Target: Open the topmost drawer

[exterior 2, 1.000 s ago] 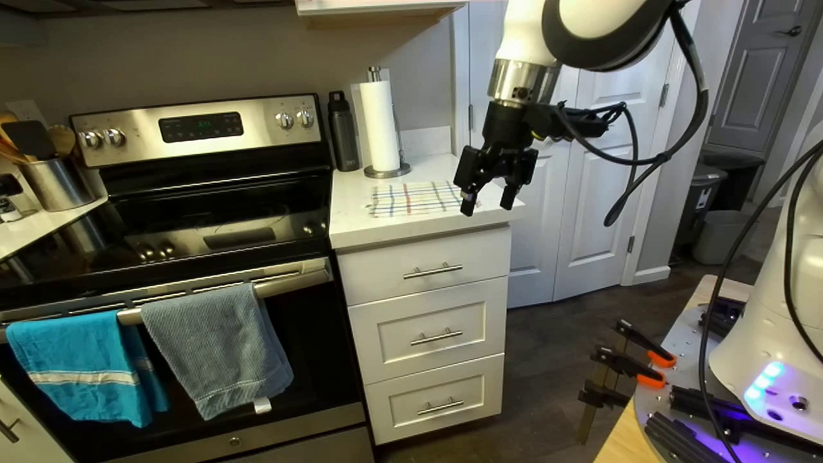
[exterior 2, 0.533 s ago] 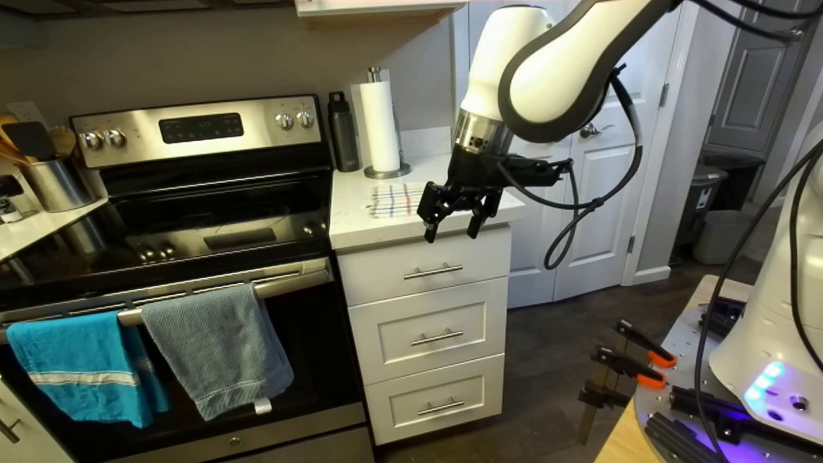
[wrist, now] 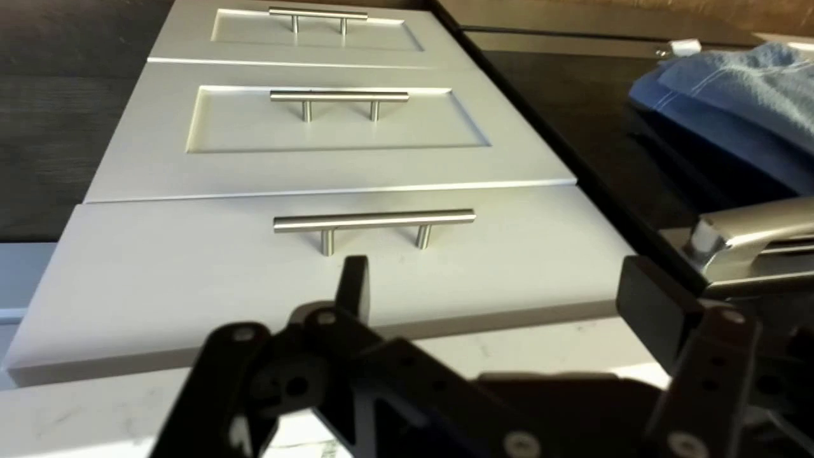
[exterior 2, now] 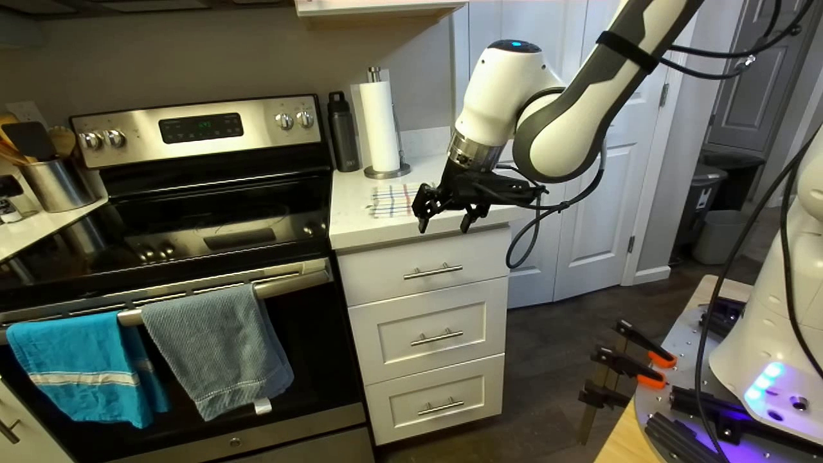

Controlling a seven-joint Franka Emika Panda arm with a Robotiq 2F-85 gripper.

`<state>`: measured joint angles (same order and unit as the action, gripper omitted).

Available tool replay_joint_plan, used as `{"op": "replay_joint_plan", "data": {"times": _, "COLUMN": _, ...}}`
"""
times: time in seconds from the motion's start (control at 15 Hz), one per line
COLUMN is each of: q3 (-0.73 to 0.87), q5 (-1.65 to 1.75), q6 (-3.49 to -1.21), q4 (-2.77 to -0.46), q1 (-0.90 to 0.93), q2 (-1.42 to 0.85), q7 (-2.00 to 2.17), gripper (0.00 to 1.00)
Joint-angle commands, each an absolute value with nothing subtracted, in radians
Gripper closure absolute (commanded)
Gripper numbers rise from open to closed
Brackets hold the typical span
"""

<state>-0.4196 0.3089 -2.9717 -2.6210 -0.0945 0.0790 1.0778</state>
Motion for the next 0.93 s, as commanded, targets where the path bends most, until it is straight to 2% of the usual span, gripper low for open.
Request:
{"op": "replay_joint_plan", "data": {"times": 0.0, "q3": -0.443, "q5": 0.439, "q6": -2.93, "q4": -2.578, "q1": -0.143, "q2": 0.025, "q7": 1.218, "gripper": 0.0}}
{"op": "replay_joint_plan", "data": {"times": 0.87, "q3": -0.433, "q5": 0.408, "q6": -2.945, "q4": -2.584, "q1": -0.133, "q2": 0.027, "q7": 1.168, "gripper": 0.0}}
